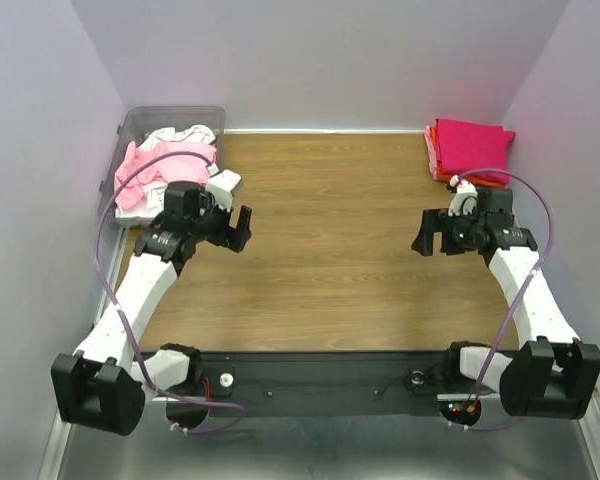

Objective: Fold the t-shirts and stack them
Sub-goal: Grab the tshirt from the pile

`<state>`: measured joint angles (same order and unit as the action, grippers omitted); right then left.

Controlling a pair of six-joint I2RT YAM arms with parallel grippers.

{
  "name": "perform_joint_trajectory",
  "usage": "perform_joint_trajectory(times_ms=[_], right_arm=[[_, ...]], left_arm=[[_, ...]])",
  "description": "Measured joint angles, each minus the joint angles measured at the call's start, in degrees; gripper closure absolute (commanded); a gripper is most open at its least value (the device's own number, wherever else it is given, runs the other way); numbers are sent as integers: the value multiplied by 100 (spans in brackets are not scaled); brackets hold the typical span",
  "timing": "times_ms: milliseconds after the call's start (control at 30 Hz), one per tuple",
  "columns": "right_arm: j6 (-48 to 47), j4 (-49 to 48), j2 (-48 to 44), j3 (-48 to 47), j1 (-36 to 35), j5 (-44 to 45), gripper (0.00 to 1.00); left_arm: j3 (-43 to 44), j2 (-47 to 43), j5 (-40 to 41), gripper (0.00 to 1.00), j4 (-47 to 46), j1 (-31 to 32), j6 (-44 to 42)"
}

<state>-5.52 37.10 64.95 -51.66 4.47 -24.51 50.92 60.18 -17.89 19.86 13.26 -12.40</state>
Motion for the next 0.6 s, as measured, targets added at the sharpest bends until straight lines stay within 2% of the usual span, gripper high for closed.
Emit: perform_joint_trajectory(times_ms=[167,400,600], right_arm=[[-24,-68,-129,-13,0,79,0],[-26,-302,-203,-107,0,393,0],[26,-382,-44,-111,0,402,0]], left_arm=[[1062,675,-35,1,271,-186,-13],[3692,2374,-149,1,621,-984,-260],[5449,4216,-35,24,796,-1829,-503]])
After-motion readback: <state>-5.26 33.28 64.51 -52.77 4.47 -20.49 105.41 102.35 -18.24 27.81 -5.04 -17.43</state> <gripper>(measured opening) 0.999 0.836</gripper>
